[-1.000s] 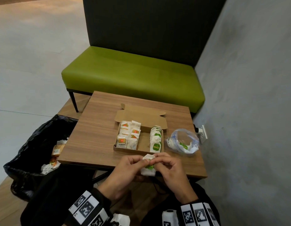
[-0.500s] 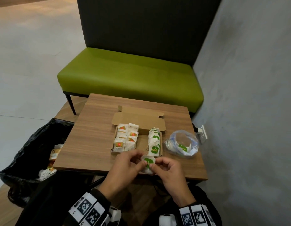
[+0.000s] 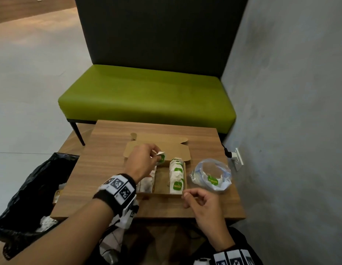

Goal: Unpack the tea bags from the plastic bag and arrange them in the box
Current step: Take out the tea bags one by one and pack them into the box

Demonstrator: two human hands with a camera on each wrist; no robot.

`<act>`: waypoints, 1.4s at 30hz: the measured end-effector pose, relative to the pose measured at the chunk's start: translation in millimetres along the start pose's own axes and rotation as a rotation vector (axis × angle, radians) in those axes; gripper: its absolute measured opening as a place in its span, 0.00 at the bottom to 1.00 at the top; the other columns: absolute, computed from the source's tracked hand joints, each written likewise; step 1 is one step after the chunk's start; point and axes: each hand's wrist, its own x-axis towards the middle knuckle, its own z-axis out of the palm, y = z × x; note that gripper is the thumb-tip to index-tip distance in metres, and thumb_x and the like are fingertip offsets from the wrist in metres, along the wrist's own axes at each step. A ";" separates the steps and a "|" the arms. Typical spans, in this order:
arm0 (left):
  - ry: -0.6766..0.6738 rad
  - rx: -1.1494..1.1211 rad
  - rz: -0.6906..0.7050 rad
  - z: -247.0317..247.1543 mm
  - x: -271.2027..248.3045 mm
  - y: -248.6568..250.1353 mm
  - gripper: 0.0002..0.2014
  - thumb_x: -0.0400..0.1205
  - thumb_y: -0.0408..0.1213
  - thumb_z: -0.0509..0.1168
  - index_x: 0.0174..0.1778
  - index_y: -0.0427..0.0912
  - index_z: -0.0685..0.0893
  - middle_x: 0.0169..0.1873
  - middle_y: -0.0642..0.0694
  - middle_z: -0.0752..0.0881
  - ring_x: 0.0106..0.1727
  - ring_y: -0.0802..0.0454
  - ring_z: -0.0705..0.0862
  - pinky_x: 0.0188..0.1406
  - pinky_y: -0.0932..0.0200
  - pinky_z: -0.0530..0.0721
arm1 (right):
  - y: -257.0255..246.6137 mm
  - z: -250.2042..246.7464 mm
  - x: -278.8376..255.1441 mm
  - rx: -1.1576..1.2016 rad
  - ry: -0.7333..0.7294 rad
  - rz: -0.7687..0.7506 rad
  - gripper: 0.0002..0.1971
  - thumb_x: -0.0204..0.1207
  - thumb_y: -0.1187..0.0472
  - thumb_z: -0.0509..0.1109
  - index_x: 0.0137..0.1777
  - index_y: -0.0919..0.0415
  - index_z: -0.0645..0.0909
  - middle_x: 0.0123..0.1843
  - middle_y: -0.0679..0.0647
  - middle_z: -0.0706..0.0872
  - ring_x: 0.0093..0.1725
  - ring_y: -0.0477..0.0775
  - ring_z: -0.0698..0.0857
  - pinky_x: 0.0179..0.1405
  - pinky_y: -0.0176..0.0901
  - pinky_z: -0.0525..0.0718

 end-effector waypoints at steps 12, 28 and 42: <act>-0.105 0.297 -0.096 48.7 16.5 -2.5 0.05 0.79 0.47 0.71 0.47 0.52 0.90 0.43 0.53 0.87 0.51 0.49 0.85 0.62 0.41 0.82 | 13.6 -21.5 6.7 -0.003 0.045 0.012 0.06 0.77 0.66 0.75 0.44 0.54 0.90 0.40 0.51 0.93 0.38 0.48 0.90 0.42 0.40 0.88; 0.036 0.540 0.016 58.4 33.7 -2.5 0.14 0.80 0.40 0.70 0.62 0.51 0.86 0.57 0.47 0.85 0.56 0.45 0.84 0.58 0.47 0.75 | 8.1 -35.1 9.5 -0.066 0.063 -0.026 0.05 0.77 0.65 0.75 0.45 0.54 0.89 0.39 0.52 0.93 0.38 0.52 0.90 0.41 0.43 0.89; -0.279 0.222 0.573 70.4 -8.8 75.5 0.23 0.82 0.34 0.66 0.74 0.51 0.76 0.72 0.50 0.75 0.62 0.49 0.82 0.60 0.56 0.82 | 3.2 -86.2 102.6 -0.903 0.127 -0.011 0.08 0.79 0.58 0.73 0.57 0.51 0.88 0.53 0.46 0.91 0.49 0.45 0.87 0.46 0.36 0.85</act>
